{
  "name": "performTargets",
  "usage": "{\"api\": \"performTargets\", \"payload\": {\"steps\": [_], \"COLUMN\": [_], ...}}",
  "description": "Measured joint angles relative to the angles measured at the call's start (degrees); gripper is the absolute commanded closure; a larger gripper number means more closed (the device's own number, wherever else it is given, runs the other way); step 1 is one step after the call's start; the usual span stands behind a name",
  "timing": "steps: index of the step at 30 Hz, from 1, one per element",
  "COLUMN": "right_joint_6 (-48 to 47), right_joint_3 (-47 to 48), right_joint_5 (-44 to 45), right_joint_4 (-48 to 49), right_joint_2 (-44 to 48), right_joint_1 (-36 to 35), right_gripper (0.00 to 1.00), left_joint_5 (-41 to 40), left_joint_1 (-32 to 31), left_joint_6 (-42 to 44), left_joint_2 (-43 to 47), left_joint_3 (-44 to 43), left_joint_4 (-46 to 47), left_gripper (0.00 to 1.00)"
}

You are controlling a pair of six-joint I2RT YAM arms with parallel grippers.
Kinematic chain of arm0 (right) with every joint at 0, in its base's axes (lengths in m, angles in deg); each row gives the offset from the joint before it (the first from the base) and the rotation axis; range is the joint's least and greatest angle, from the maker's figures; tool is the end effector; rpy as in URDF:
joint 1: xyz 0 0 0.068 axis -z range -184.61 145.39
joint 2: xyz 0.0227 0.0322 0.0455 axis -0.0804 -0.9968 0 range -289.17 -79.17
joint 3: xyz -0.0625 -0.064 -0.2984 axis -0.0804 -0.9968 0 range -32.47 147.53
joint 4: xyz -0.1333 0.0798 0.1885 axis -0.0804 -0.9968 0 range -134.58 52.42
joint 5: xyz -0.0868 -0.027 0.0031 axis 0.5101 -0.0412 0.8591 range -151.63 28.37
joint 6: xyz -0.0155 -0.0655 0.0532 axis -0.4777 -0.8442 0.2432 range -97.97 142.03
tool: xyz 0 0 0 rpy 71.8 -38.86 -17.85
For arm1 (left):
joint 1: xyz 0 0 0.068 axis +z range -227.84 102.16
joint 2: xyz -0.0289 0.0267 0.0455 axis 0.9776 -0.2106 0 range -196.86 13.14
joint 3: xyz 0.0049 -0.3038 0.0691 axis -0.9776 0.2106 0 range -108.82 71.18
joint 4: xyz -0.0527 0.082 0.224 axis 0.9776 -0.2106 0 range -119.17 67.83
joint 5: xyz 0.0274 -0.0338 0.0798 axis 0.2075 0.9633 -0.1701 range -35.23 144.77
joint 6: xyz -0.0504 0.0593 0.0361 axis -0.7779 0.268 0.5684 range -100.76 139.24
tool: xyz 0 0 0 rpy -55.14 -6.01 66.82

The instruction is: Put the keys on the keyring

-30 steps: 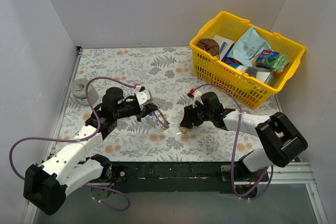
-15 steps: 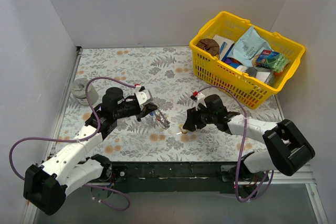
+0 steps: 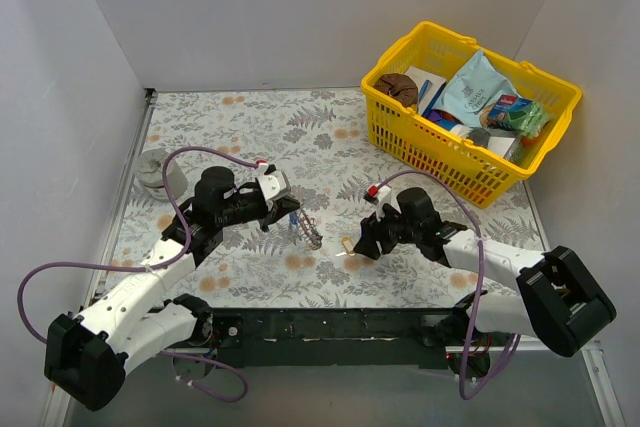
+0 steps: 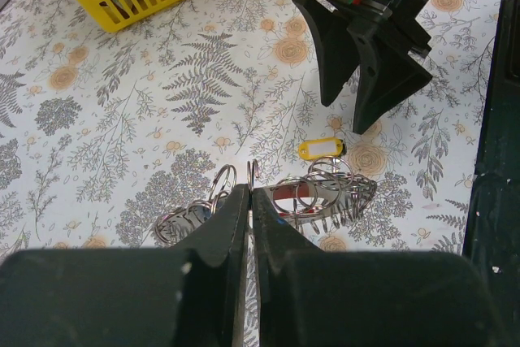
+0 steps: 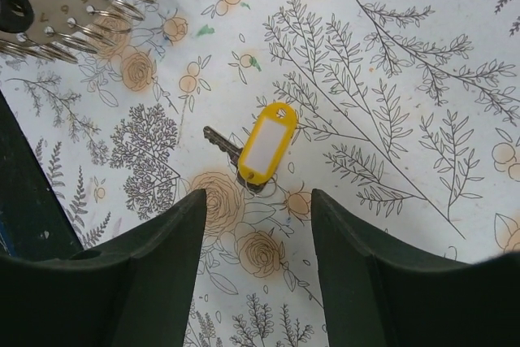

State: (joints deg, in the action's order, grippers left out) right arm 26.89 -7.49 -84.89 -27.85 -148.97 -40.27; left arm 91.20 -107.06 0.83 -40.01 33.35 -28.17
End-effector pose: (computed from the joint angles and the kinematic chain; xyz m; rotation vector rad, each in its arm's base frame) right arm 0.1740 0.1617 0.1990 -0.8255 2.0948 0.8351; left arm 0.1506 -0.1357 0.3056 0.6350 1.9462 -1.1522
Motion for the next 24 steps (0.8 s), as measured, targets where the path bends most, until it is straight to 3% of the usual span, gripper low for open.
{"api": "performTargets", "payload": {"steps": [11,17,21,24], "right_joint_6": [-2.2,-2.7,-3.0,-2.6], "right_joint_3": [3.0,5.9,7.4,8.5], "right_joint_5": [2.6,5.6,8.3,10.1], "right_joint_4": [-1.4,-2.7,-4.2,-5.4], "right_joint_2": [-7.6,-11.0,-11.6,-11.6], "right_joint_1": [-3.7,-6.3,-7.4,-7.9], "right_gripper": [0.54,0.71,0.91,0.98], "left_joint_5": [0.0,0.0,0.0,0.0], "left_joint_1": [0.0,0.0,0.0,0.0], "left_joint_6": [-0.2,-0.4,-0.4,-0.4], "left_joint_2": [0.0,0.0,0.0,0.0], "left_joint_3": [0.5,0.7,0.7,0.7], "left_joint_4": [0.0,0.0,0.0,0.0], "left_gripper": [1.00,1.00,1.00,1.00]}}
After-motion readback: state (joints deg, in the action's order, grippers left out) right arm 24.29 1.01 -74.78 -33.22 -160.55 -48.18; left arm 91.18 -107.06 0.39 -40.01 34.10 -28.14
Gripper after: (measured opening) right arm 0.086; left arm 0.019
